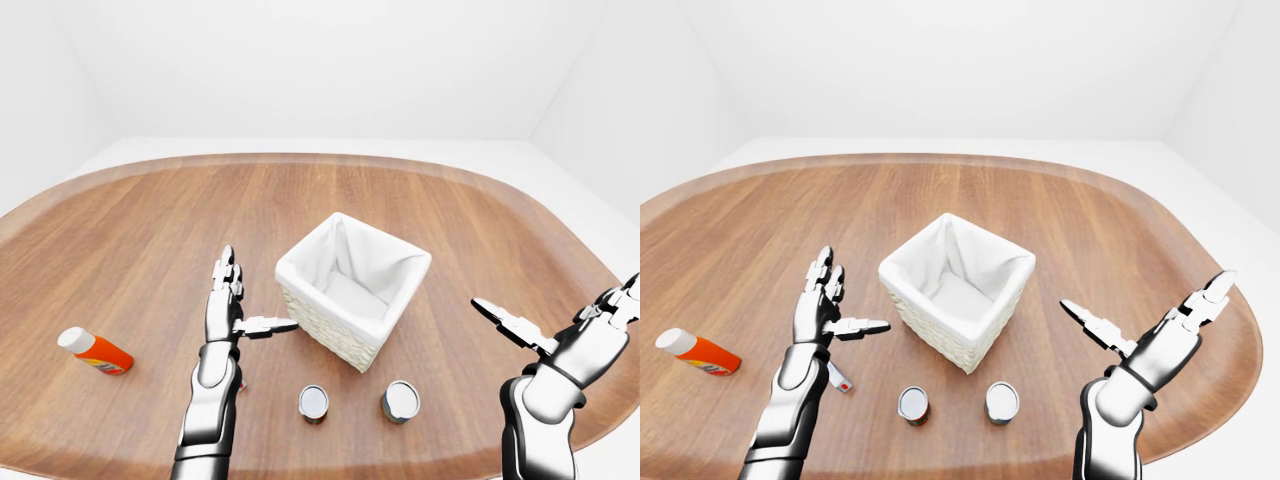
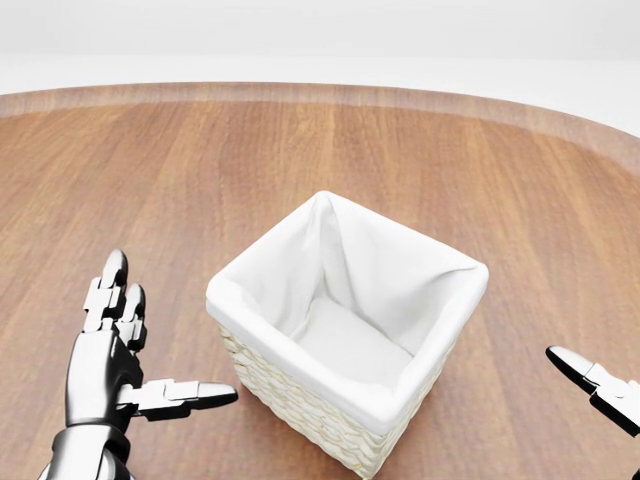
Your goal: Pick up the alphabet soup and the cream cheese box, and put them in the basket.
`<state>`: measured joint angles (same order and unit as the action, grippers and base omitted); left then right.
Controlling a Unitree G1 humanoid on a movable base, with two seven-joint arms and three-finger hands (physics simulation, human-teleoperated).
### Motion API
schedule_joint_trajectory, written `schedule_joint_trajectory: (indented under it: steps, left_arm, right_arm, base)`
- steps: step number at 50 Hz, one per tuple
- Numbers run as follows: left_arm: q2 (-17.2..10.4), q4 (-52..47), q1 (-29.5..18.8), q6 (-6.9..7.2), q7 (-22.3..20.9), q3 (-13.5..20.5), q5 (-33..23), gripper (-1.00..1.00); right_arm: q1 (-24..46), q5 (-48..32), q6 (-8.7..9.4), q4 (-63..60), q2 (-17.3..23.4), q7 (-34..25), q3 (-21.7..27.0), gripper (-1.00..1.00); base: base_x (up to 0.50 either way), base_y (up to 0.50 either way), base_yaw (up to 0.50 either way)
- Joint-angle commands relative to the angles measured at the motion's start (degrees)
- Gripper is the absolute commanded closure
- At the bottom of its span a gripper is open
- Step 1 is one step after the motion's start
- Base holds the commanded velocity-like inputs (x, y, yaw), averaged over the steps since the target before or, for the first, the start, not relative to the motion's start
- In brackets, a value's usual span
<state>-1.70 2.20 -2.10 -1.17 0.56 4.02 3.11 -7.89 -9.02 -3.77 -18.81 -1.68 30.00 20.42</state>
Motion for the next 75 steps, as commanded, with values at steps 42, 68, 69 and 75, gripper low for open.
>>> schedule_joint_trajectory:
  steps: [42,68,69,75]
  left_arm:
    - [-2.0,-9.1,4.8,-1.83,9.7,4.2,-12.5,-1.00]
    - [-5.5,-16.0,4.7,-3.83,6.5,8.8,-37.4,-1.00]
    - [-6.0,-16.2,5.3,-3.83,6.4,8.7,-39.0,-1.00]
    - [-5.7,-18.8,6.4,-3.83,7.8,9.6,-46.5,-1.00]
  right_arm:
    - [0.1,1.2,-0.41,-0.3,0.1,0.0,0.6,-1.00]
    - [0.2,1.1,-0.50,0.1,0.2,0.0,0.6,-1.00]
    - [0.1,1.2,-0.24,-0.3,0.1,0.0,0.6,-1.00]
    - [0.0,1.8,0.22,-0.9,-0.1,0.0,0.9,-1.00]
  base:
    - [0.00,0.00,0.00]
    - [0.00,0.00,0.00]
    - [0.00,0.00,0.00]
    - [0.00,0.00,0.00]
